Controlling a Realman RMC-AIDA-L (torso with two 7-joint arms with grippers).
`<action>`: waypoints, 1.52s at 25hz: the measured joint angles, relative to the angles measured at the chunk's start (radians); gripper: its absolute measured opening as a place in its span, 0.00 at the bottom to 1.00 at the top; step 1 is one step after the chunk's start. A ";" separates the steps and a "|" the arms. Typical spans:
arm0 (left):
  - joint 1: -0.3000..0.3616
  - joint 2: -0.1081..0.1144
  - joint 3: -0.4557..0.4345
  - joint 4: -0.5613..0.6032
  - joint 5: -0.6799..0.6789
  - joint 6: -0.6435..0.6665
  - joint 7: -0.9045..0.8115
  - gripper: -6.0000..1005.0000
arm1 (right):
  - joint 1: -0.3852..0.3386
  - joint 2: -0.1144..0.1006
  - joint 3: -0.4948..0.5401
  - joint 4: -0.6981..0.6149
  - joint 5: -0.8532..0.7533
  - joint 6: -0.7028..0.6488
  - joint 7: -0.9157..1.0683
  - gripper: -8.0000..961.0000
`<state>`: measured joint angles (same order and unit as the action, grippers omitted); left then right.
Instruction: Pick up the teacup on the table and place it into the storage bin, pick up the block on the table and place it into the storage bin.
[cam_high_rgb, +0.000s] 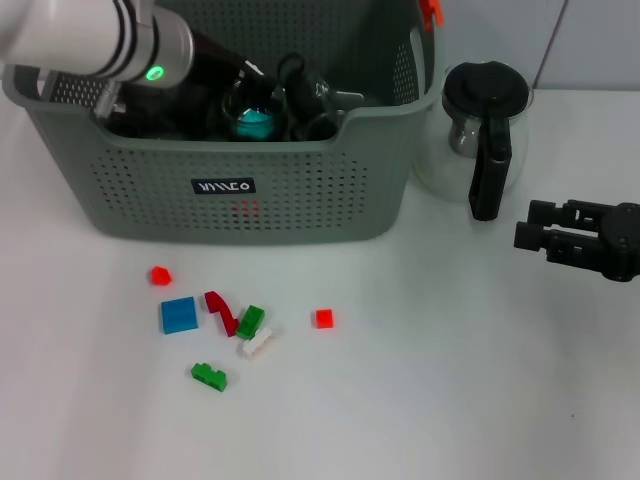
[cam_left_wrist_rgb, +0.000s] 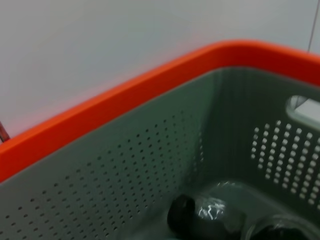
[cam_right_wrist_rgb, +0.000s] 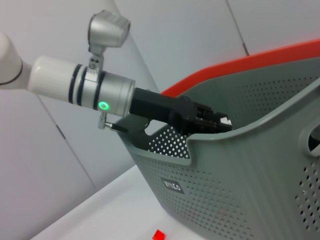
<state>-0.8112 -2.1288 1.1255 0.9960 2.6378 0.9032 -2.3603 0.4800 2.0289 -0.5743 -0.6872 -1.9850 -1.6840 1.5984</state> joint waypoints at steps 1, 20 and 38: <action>-0.004 -0.004 0.003 -0.008 0.013 -0.009 0.000 0.47 | -0.001 0.000 0.000 0.000 0.000 0.000 0.000 0.63; 0.043 -0.042 0.002 0.206 0.036 0.112 -0.105 0.66 | -0.005 0.001 -0.003 0.000 -0.002 0.001 0.000 0.63; 0.395 -0.036 -0.228 0.816 -0.472 0.834 0.026 0.80 | -0.004 -0.004 0.001 0.000 -0.001 0.007 0.000 0.63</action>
<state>-0.4163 -2.1648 0.8980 1.8122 2.1654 1.7370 -2.3341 0.4764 2.0248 -0.5733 -0.6871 -1.9864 -1.6769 1.5984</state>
